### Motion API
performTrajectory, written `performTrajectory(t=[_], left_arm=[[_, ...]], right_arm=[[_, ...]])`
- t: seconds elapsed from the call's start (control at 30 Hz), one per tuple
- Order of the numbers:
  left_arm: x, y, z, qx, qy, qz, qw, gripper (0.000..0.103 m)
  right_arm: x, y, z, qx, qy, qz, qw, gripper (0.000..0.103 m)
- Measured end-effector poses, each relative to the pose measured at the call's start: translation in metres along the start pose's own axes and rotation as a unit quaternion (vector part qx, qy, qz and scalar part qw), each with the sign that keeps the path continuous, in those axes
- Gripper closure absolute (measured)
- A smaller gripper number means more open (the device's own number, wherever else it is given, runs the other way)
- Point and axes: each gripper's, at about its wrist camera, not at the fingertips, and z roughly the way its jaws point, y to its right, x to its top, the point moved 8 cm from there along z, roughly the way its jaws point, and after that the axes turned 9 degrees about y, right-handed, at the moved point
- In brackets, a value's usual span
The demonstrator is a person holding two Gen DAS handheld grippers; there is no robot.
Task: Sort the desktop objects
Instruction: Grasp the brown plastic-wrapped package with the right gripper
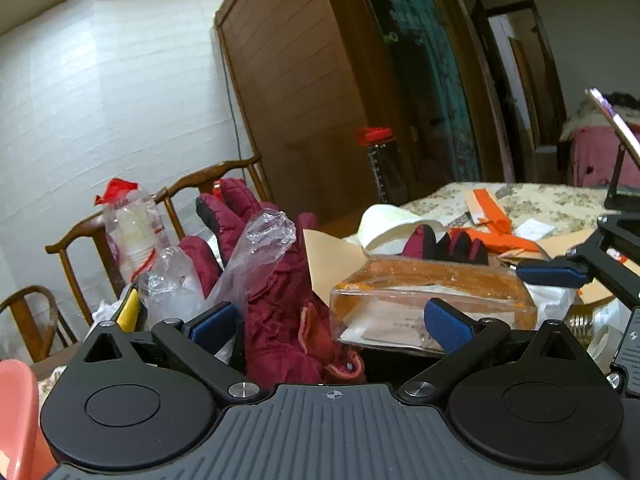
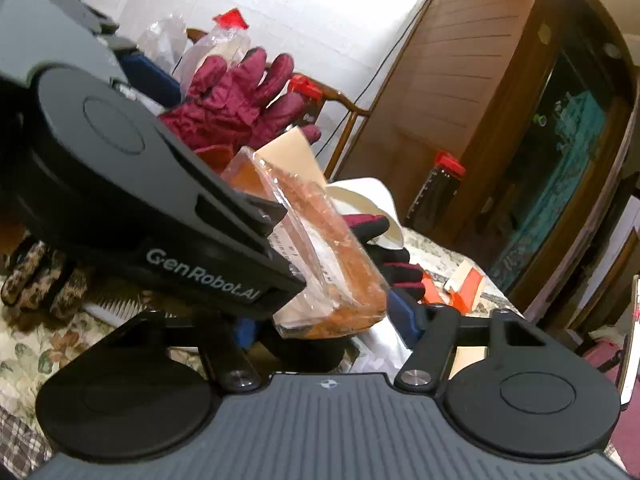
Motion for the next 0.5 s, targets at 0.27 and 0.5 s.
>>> performTrajectory(t=[0.27,0.5], left_arm=[[0.004,-0.006,-0.007,-0.002,0.009,-0.026,0.9996,0.06],[0.002,-0.01,-0.021,-0.01,0.0,-0.035,0.9993,0.095]], right_arm=[[0.003,0.003,-0.01,-0.002,0.012,0.036,0.999,0.064],[0.012,-0.003,-0.031,0.006,0.026,0.046,0.999,0.071]])
